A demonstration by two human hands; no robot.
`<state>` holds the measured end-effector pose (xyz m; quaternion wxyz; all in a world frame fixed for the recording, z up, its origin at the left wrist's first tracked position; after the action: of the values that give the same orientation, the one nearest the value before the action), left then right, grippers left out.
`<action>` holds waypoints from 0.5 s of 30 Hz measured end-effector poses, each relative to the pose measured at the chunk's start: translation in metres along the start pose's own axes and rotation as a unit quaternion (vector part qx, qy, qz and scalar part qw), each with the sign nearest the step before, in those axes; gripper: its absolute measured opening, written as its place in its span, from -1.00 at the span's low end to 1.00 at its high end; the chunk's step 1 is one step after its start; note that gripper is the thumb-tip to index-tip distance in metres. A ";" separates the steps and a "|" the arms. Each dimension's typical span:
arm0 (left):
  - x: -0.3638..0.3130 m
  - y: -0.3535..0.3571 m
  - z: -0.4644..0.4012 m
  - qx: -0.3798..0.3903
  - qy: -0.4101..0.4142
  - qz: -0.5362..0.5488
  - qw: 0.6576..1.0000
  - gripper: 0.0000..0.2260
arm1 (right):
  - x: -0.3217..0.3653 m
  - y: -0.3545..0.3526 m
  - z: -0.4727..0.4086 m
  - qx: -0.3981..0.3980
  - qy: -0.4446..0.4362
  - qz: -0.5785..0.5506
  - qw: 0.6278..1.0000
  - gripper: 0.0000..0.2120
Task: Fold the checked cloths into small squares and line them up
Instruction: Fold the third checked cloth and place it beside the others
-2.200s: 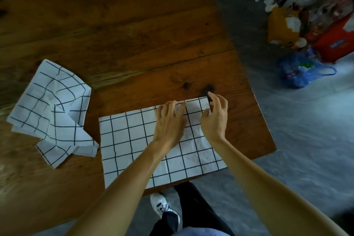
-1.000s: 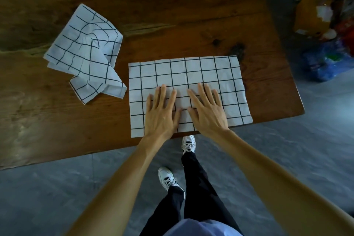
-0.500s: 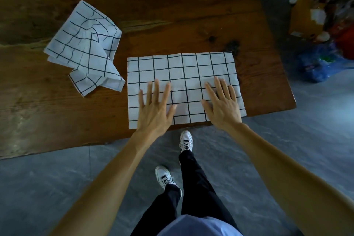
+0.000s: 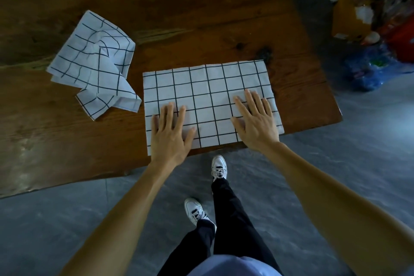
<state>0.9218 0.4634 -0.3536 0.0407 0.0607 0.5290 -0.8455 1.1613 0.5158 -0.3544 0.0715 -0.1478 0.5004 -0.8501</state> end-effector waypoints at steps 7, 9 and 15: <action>0.001 0.001 0.001 0.019 -0.010 -0.002 1.000 -0.34 | 0.016 -0.009 0.006 -0.030 -0.025 -0.056 0.998 -0.36; 0.000 0.002 0.001 0.015 -0.014 -0.001 1.000 -0.34 | 0.048 -0.013 0.006 -0.037 -0.070 -0.054 0.995 -0.42; 0.000 0.001 -0.001 0.030 -0.009 -0.018 0.999 -0.34 | 0.116 0.003 -0.015 0.003 -0.100 -0.041 0.994 -0.50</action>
<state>0.9216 0.4635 -0.3547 0.0286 0.0450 0.5042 -0.8619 1.0464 0.4959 -0.3428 0.0864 -0.2523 0.4820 -0.8346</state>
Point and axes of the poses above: each hand's wrist, its own z-axis away from the middle knuckle, its own y-axis out of the palm, x = y × z, the point moved 3 cm from there along -z, towards the middle knuckle, and after that the axes turned 15 degrees about x, right-handed, at the moved point
